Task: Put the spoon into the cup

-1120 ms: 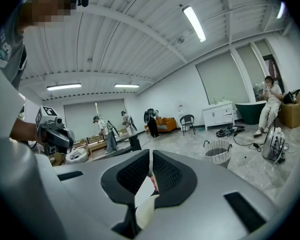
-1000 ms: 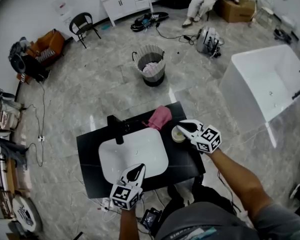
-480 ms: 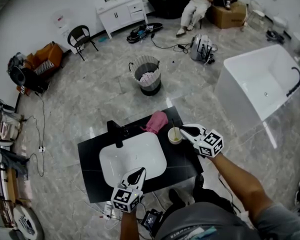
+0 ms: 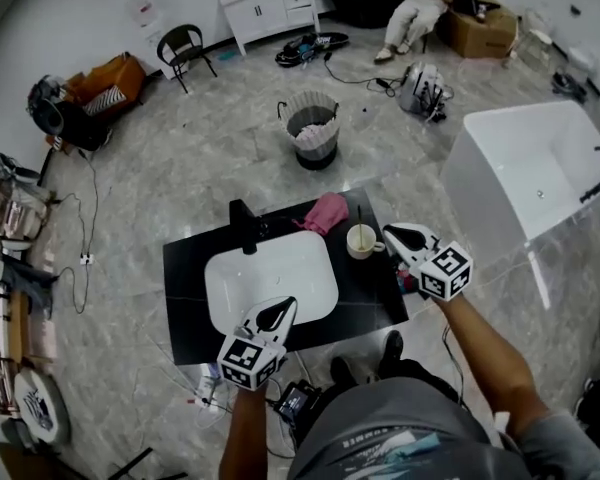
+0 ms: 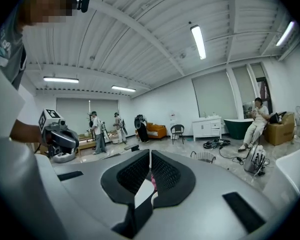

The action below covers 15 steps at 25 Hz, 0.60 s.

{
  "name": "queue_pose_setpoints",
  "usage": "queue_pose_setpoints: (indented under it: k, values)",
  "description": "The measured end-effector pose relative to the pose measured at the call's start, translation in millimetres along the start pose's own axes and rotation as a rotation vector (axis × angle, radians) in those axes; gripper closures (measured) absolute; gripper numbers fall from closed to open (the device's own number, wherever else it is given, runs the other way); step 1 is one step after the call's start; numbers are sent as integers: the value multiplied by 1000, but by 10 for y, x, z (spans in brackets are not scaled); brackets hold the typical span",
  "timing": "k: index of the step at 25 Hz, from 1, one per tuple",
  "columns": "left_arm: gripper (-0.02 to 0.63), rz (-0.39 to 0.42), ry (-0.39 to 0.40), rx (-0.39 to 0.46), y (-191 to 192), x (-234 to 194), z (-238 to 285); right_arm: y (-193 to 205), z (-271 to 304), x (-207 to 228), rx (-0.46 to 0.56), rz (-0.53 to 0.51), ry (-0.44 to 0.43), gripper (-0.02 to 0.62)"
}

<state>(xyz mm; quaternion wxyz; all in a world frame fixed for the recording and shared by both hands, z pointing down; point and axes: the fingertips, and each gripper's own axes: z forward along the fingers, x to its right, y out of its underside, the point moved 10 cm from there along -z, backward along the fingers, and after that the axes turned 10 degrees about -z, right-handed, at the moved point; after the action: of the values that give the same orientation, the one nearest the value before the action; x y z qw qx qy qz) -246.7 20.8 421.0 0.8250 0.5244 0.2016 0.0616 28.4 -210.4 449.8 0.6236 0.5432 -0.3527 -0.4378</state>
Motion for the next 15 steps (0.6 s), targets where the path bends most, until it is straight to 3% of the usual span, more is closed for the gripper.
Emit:
queue_pose_setpoints:
  k: [4, 8, 15]
  values:
    - [603, 8, 7, 7, 47, -55, 19, 6, -27, 36, -61, -80, 12, 561]
    - [603, -7, -6, -14, 141, -72, -15, 208, 66, 128, -120, -75, -20, 561]
    - [603, 26, -7, 25, -49, 26, -72, 140, -33, 11, -98, -52, -22, 561]
